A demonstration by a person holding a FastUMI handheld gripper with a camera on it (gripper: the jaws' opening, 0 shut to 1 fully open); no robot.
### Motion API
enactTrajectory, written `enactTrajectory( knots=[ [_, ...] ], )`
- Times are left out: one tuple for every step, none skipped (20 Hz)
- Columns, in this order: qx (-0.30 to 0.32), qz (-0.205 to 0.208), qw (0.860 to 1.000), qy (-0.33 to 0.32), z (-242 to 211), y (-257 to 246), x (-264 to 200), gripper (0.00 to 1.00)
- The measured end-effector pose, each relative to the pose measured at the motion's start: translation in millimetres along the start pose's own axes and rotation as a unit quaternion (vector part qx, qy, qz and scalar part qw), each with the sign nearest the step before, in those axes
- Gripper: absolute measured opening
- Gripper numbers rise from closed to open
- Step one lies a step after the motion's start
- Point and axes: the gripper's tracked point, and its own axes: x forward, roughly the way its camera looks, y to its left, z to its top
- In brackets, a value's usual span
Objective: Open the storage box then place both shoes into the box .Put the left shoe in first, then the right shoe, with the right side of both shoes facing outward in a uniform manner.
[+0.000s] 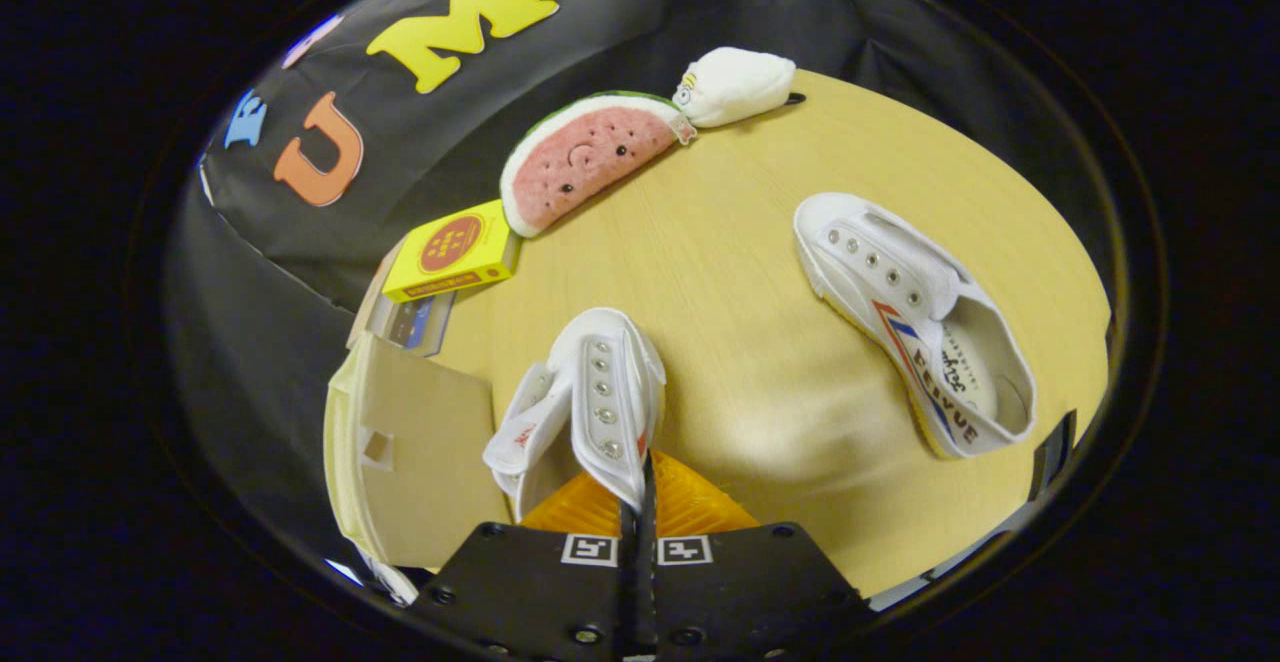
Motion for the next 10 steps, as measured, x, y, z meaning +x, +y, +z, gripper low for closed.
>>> enactTrajectory(
  knots=[
    [0.011,0.006,1.000,-0.006,0,15,-11,0.00],
    [0.015,0.010,1.000,-0.015,1,29,-25,0.00],
    [0.018,0.013,0.999,-0.024,4,46,-37,0.00],
    [0.022,0.020,0.999,-0.034,7,65,-49,0.00],
    [0.025,0.028,0.998,-0.041,9,86,-58,0.00],
    [0.028,0.036,0.998,-0.050,12,108,-67,0.00],
    [0.026,0.041,0.997,-0.060,14,128,-71,0.00],
    [0.020,0.045,0.996,-0.071,14,148,-73,0.00],
    [0.016,0.049,0.996,-0.079,12,169,-74,0.00],
    [0.012,0.055,0.995,-0.085,7,189,-73,0.00]
  ],
)
